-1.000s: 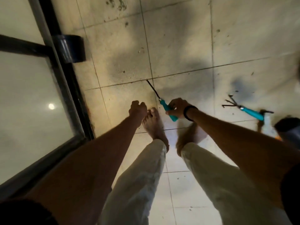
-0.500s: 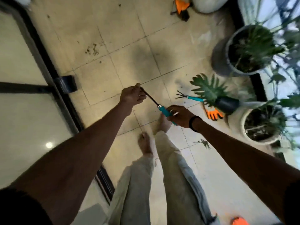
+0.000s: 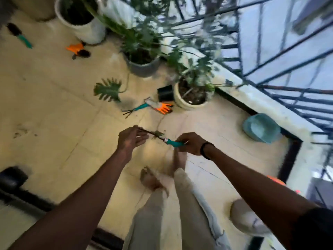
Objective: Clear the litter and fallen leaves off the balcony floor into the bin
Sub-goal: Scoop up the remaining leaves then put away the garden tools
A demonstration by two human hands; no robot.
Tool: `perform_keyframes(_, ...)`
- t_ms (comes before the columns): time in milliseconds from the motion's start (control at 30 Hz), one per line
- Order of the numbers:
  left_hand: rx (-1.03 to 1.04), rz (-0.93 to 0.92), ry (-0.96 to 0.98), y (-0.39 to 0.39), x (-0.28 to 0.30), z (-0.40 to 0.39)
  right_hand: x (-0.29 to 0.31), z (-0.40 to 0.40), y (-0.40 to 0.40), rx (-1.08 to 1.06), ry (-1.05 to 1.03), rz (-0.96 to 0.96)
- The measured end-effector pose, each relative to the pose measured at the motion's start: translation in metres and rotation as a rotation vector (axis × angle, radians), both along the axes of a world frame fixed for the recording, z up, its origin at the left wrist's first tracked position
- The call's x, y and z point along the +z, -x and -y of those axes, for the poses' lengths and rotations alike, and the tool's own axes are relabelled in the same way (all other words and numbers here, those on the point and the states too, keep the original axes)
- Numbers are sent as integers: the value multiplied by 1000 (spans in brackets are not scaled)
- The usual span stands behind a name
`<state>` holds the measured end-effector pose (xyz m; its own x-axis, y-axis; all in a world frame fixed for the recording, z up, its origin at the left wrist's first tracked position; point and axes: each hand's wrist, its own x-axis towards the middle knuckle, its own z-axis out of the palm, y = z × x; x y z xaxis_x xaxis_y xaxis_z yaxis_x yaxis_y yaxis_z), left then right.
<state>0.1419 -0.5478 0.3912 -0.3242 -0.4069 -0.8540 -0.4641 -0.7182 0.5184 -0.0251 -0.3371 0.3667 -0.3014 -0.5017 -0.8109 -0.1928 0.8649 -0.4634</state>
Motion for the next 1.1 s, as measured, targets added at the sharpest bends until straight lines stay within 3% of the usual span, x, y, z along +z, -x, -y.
perform_keyframes(100,-162,-56,-7,34,4,-59,17,-91,26,-257,8,43)
perform_keyframes(300,-469,-102,-3,120,7,-194,27,-272,83,-1118,118,213)
perform_keyframes(467,-613,-97,54,221,-29,-317,-25,-381,158,-1762,374,298)
perform_keyframes(600,-758,-154,248,317,-86,-409,-82,-435,222,-2150,393,445)
perform_keyframes(667,-813,-179,349,374,-120,-444,-118,-451,258,-2216,398,545)
perform_keyframes(900,-1150,-112,608,538,-269,-505,-246,-459,370,-2103,449,700)
perform_keyframes(967,-1268,-36,660,571,-306,-512,-278,-449,392,-2094,440,697)
perform_keyframes(1100,-1246,83,732,606,-373,-517,-331,-436,414,-2071,389,585)
